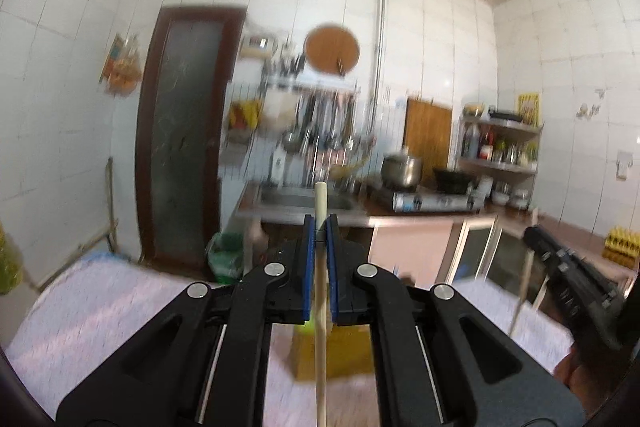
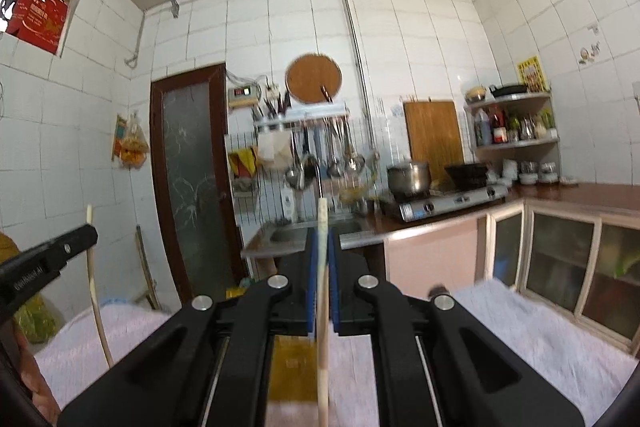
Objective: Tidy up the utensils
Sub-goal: 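Carry the chopstick with the left tool into the holder while the right tool inserts its chopstick, then open both tools to release the chopsticks in the holder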
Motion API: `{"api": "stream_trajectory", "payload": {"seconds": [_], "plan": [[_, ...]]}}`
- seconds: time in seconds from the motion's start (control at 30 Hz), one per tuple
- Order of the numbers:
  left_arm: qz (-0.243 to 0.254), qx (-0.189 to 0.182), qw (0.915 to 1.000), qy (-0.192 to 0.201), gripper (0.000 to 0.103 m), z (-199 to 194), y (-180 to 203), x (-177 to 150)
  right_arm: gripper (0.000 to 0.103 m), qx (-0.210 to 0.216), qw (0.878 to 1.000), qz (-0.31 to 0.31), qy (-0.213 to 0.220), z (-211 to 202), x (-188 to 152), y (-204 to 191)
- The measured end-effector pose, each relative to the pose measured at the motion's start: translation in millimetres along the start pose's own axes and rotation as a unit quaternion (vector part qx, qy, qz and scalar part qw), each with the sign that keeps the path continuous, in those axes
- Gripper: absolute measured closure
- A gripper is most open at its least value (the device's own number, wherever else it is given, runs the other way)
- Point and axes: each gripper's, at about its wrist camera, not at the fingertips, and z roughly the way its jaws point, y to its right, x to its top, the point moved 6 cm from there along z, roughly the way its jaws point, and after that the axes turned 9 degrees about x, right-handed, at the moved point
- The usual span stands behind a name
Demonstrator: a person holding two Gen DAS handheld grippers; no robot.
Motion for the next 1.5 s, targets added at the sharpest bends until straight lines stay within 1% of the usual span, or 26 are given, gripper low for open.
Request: {"api": "stream_trajectory", "payload": {"seconds": [0.1,0.2,0.27,0.37,0.5,0.6,0.73,0.8,0.9,0.93,0.97,1.0,1.03,1.07,1.1,1.13,1.2,1.27,1.3,1.33,1.43,1.5], "plan": [[-0.001,-0.001,0.9993,0.037,0.099,18,13,26,0.098,0.009,1.000,-0.004,0.022,25,22,-2],[-0.015,-0.009,0.9985,0.052,0.099,44,19,38,0.098,0.019,0.999,0.004,0.039,54,38,-1],[-0.021,-0.009,0.9981,0.057,0.099,63,22,40,0.098,0.027,0.998,0.013,0.047,73,43,1],[-0.022,-0.001,0.9981,0.057,0.099,103,26,32,0.098,0.030,0.998,0.014,0.058,99,42,2],[-0.013,0.010,0.9985,0.053,0.099,148,31,10,0.098,0.034,0.997,0.019,0.061,130,29,4],[-0.009,0.019,0.9989,0.042,0.099,171,33,-9,0.098,0.035,0.998,0.008,0.052,150,9,5],[-0.010,0.019,0.9995,0.023,0.099,181,29,-28,0.098,0.039,0.999,0.007,0.025,162,-20,12],[-0.002,0.025,0.9997,0.009,0.098,184,28,-38,0.098,0.040,0.999,0.004,0.006,165,-36,15],[0.007,0.026,0.9996,-0.009,0.098,177,20,-45,0.096,0.045,0.999,0.002,-0.019,165,-47,17],[0.007,0.027,0.9995,-0.014,0.090,175,17,-45,0.096,0.044,0.999,0.000,-0.033,164,-49,18],[0.006,0.029,0.9994,-0.019,0.075,171,13,-44,0.088,0.037,0.999,-0.004,-0.038,161,-49,19],[0.003,0.032,0.9992,-0.023,0.064,166,8,-43,0.061,0.022,0.999,-0.011,-0.046,157,-48,21],[0.000,0.038,0.9989,-0.028,0.046,159,2,-40,0.047,0.016,0.999,-0.010,-0.050,151,-46,24],[-0.003,0.048,0.9985,-0.028,0.040,150,-6,-37,0.037,0.015,0.999,-0.005,-0.051,147,-45,26],[-0.003,0.056,0.9980,-0.029,0.038,142,-13,-34,0.037,0.012,0.998,0.000,-0.054,139,-41,29],[0.001,0.060,0.9975,-0.038,0.031,138,-17,-33,0.037,0.004,0.998,0.002,-0.061,130,-37,33],[0.006,0.065,0.9963,-0.055,0.026,123,-28,-31,0.035,-0.005,0.998,0.003,-0.070,115,-31,36],[0.009,0.069,0.9952,-0.068,0.013,109,-38,-31,0.032,-0.011,0.997,0.003,-0.083,99,-28,36],[0.009,0.074,0.9946,-0.072,0.011,97,-45,-32,0.031,-0.014,0.996,0.000,-0.089,90,-27,35],[0.008,0.078,0.9941,-0.075,0.006,91,-50,-33,0.031,-0.019,0.995,-0.005,-0.100,81,-28,33],[0.012,0.078,0.9911,-0.107,0.005,72,-62,-50,0.030,-0.029,0.990,-0.016,-0.139,60,-42,26],[0.017,0.077,0.9872,-0.139,0.005,61,-67,-71,0.029,-0.034,0.983,-0.013,-0.178,44,-64,23]]}}
